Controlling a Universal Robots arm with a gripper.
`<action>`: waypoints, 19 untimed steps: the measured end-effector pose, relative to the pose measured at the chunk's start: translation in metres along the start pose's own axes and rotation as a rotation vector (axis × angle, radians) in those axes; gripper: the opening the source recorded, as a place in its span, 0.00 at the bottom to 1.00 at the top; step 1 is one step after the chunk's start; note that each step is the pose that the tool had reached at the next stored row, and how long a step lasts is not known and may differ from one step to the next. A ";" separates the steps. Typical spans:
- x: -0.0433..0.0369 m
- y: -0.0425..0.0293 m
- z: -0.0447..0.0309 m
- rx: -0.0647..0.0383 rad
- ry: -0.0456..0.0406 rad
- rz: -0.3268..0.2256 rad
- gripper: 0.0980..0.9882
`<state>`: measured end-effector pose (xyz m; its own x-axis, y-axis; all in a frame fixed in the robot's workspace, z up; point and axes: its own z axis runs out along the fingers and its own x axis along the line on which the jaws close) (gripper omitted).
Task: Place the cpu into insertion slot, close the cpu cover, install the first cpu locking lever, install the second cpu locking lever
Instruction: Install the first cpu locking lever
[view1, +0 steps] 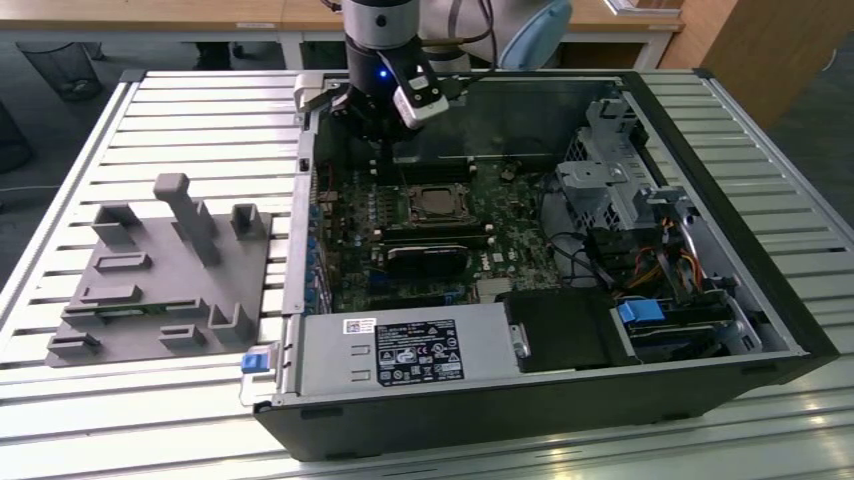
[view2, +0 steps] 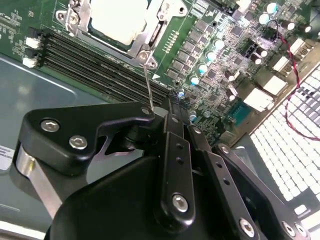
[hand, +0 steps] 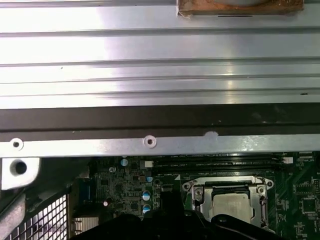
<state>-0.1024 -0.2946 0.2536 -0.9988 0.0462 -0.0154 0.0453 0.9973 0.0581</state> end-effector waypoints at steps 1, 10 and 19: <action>-0.0016 0.0001 0.0001 0.000 0.0000 0.000 0.03; -0.0230 0.0012 0.0016 0.000 0.0006 0.000 0.03; -0.0464 0.0021 0.0036 -0.003 0.0023 0.000 0.03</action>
<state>-0.0559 -0.2944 0.2508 -0.9988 0.0463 -0.0130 0.0455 0.9971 0.0611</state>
